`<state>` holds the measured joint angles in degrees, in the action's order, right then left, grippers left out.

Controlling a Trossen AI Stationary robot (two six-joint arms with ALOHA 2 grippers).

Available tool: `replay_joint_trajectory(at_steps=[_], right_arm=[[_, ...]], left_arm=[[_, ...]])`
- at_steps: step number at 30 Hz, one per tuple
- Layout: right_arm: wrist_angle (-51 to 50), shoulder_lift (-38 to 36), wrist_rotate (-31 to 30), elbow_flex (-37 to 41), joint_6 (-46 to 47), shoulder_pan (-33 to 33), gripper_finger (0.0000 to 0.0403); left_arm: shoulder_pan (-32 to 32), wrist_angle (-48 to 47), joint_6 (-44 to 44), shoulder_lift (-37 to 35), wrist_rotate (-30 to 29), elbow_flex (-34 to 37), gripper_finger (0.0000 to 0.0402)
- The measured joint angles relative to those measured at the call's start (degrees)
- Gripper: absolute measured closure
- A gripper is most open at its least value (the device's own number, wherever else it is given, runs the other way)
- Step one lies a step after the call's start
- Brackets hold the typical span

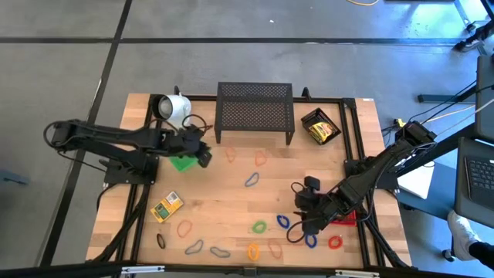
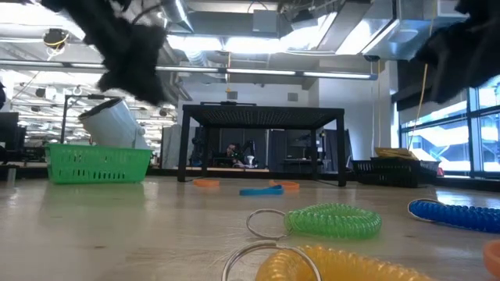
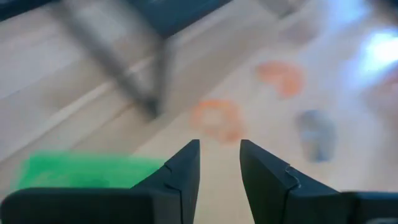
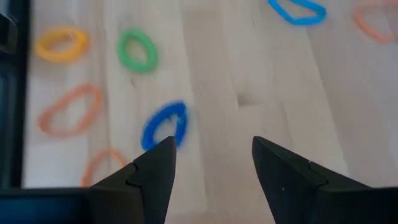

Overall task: Pick & Place Office Desk Supplies
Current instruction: Put the top blue spring keychain into the green bin

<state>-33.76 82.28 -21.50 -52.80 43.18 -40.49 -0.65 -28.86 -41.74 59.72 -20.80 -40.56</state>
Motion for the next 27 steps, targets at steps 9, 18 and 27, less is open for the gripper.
replay_joint_trajectory(at_steps=[9, 18, 27], right_arm=[[13.7, -0.02, -0.58, -0.02, -2.7, 0.04, 0.0191], [11.42, -0.05, -9.08, -0.02, -2.3, 0.29, 0.0191], [10.14, -1.84, 1.64, 0.0, -6.05, 6.48, 0.0191]], left_arm=[[7.69, 23.43, 9.93, 0.0, 1.05, 0.0, 0.0297], [12.8, 29.28, 14.07, -0.02, 0.51, 0.0, 0.03], [14.17, 29.13, 16.92, 0.0, -3.37, 0.0, 0.0298]])
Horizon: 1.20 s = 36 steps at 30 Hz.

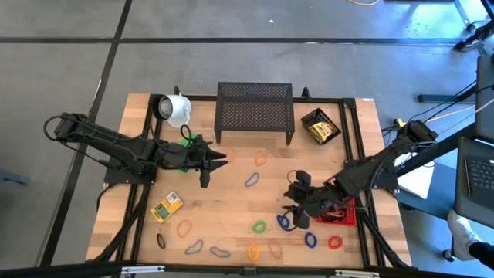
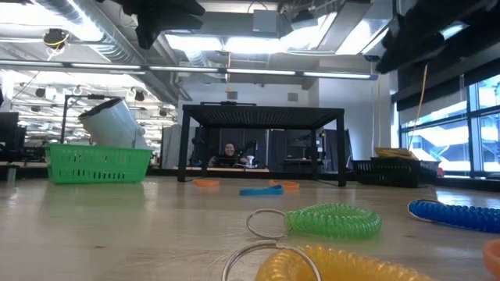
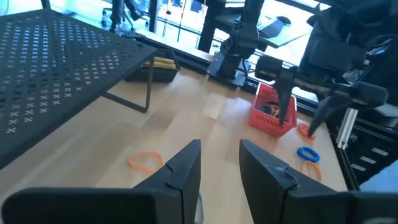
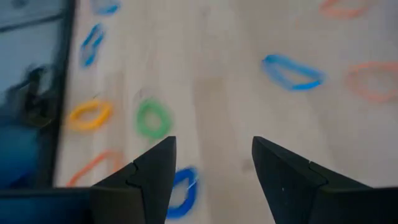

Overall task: Pick & Place Office Desk Supplies
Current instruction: Put the top blue spring keychain into the green bin

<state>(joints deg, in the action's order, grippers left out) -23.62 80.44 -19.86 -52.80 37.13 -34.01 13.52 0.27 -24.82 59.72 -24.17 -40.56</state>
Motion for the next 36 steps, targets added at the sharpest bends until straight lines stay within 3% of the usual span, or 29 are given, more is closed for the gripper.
replay_joint_trajectory(at_steps=[4, 7, 15, 28, 36], right_arm=[[-1.8, 0.0, 11.58, 0.0, -0.22, 3.17, 0.0191], [-4.67, 0.37, 15.8, 0.0, -3.62, 4.41, 0.0191], [-5.02, 5.46, 16.03, 0.0, -24.32, 4.89, 0.0191], [6.38, 18.37, 19.76, 0.0, -27.02, 5.15, 0.0191], [6.62, 21.54, 16.2, -0.01, -32.2, 5.19, 0.0191]], left_arm=[[-0.02, -0.03, -0.58, -0.01, -0.19, 0.0, 0.0298], [-0.02, -0.04, -0.77, -0.02, -0.19, 0.0, 0.03], [-0.12, -0.07, 4.86, 0.0, 0.05, 0.0, 0.0298], [-0.04, -0.09, 3.51, -0.01, 1.27, 0.0, 0.0302], [-0.04, -0.11, 1.87, 0.0, 2.0, 0.02, 0.0307]])
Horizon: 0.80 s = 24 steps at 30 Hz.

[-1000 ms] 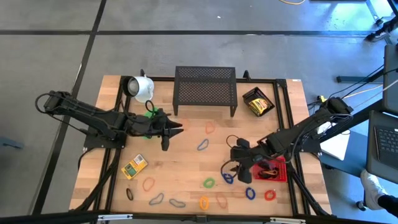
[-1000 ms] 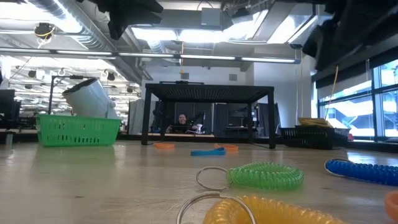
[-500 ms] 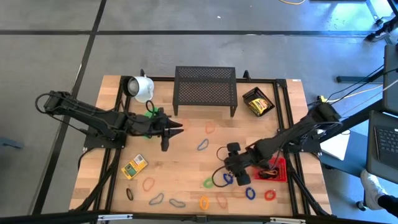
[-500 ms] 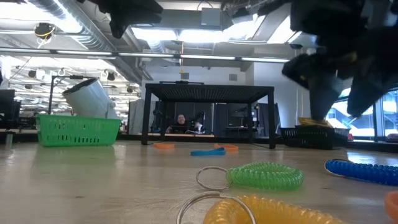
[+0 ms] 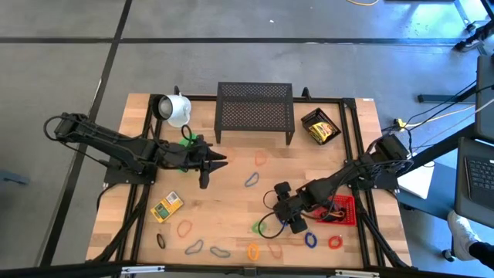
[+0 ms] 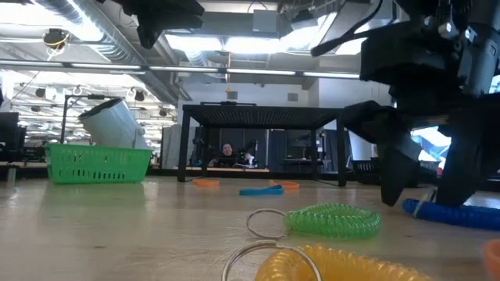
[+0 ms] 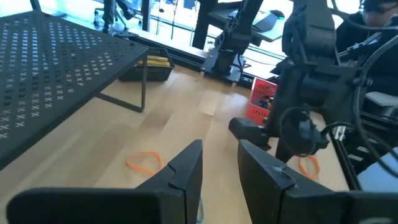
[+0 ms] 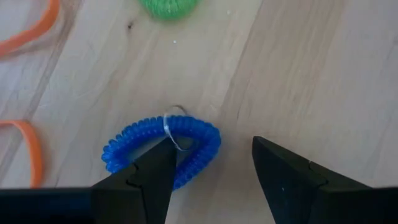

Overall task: Pick & Place Office Desk Supplies
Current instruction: Put the top blue spring keychain into the green bin

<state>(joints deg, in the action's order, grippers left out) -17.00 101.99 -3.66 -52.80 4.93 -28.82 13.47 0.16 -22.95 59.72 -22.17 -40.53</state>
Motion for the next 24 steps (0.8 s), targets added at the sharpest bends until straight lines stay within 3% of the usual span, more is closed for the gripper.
replay_joint_trajectory(at_steps=[9, 13, 21, 24], right_arm=[[-0.5, 0.8, -0.58, -0.19, 0.15, -0.15, 0.0208], [-0.52, 0.86, 0.9, -0.19, 0.16, -0.15, 0.0253], [-0.81, 0.9, 2.9, -0.14, 4.21, -0.02, 0.0384], [-0.94, 0.92, 2.46, -0.14, 7.14, -0.02, 0.0387]], left_arm=[[0.0, -0.11, -0.41, 0.0, 2.65, 0.0, 0.0316], [0.0, -0.13, -0.32, -0.02, 2.47, 0.0, 0.032], [0.0, 0.57, -2.67, 0.0, 2.38, 0.02, 0.0326], [0.0, 1.85, -1.42, -0.02, 2.38, 0.02, 0.0327]])
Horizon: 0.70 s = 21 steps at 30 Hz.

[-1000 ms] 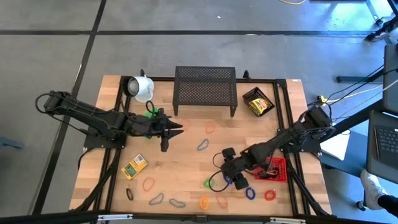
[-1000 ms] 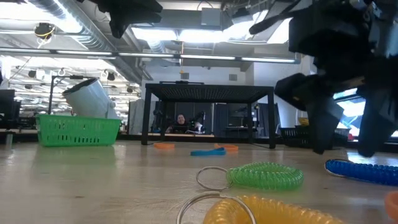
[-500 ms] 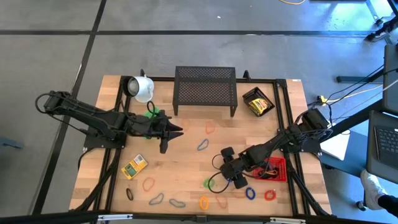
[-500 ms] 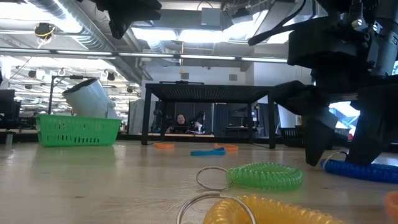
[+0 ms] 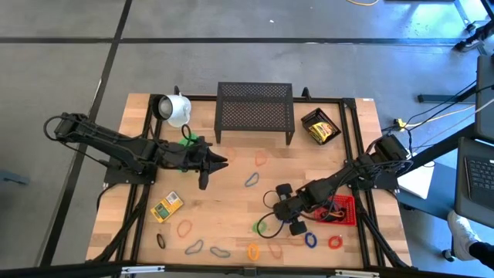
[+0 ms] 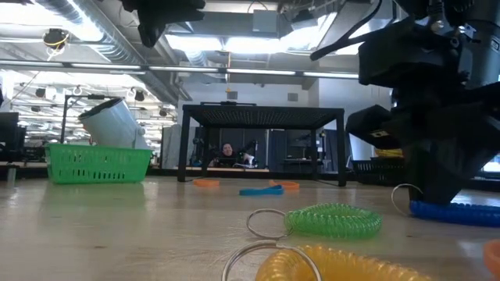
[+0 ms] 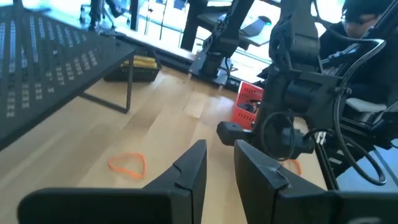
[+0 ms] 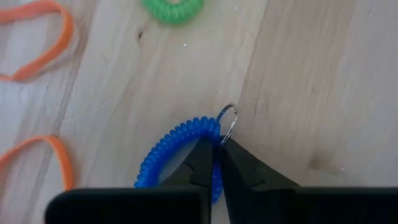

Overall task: Pick & Place Office Desk Supplies
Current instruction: Put the top blue spring keychain into the green bin

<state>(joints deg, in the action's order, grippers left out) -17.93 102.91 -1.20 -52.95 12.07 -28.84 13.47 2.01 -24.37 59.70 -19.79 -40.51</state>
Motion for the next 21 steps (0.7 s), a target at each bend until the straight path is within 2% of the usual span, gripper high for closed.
replay_joint_trajectory(at_steps=[5, 8, 12, 17, 21], right_arm=[[-6.34, -2.46, -2.7, 0.16, 2.92, -0.02, 0.0381], [-13.24, -5.93, -8.49, 0.5, 4.36, -0.02, 0.0388], [-16.3, -12.45, -18.06, 0.35, 6.62, -0.02, 0.0388], [-11.16, -20.09, -31.66, 0.31, 6.97, 0.03, 0.0386], [-2.87, -24.59, -40.58, 0.26, 5.25, 0.5, 0.0386]], left_arm=[[0.0, 2.15, 3.09, 0.0, 0.47, 0.02, 0.0327], [0.0, 2.83, 3.53, 0.01, 1.16, 0.02, 0.0328], [0.11, 3.17, 4.99, 0.64, 1.4, 0.02, 0.0325], [2.0, 7.35, 12.35, 4.19, 1.48, 0.02, 0.0303], [3.5, 13.72, 19.23, 8.53, 1.51, 0.02, 0.0275]])
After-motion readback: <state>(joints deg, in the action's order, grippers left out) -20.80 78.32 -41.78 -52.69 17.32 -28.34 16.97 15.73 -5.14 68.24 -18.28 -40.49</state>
